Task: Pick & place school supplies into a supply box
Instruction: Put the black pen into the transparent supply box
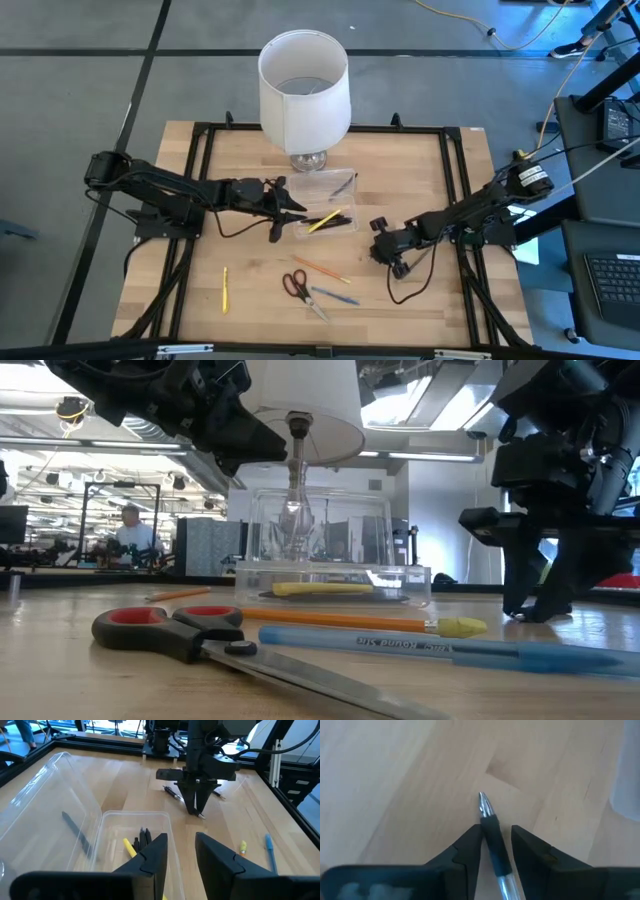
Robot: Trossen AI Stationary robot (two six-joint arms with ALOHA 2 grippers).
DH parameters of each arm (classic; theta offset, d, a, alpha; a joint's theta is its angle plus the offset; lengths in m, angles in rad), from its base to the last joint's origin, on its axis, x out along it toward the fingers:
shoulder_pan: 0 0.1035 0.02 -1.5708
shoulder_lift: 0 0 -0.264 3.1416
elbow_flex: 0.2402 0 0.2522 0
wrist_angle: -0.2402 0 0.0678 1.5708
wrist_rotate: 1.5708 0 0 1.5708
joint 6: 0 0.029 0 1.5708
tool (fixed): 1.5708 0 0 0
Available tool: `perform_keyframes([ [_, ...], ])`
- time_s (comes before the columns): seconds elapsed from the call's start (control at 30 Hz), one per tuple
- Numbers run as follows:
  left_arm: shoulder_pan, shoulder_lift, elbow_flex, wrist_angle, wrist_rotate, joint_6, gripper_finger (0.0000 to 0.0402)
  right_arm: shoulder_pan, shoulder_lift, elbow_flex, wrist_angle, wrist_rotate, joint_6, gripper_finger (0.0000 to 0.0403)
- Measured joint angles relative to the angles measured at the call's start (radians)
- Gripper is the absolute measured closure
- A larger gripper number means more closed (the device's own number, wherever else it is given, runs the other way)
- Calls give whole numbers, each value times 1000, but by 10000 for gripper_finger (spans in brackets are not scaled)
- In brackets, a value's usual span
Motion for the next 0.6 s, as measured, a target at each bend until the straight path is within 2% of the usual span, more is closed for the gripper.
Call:
perform_keyframes([
  [0.27,0,0,0,0,0,-3,305,0,6,0,1,-26,-2,364],
  [0.4,0,0,0,0,0,-19,308,0,6,0,1,-26,7,364],
  [0.6,0,0,0,0,0,-28,306,0,-7,-5,5,-27,134,342],
])
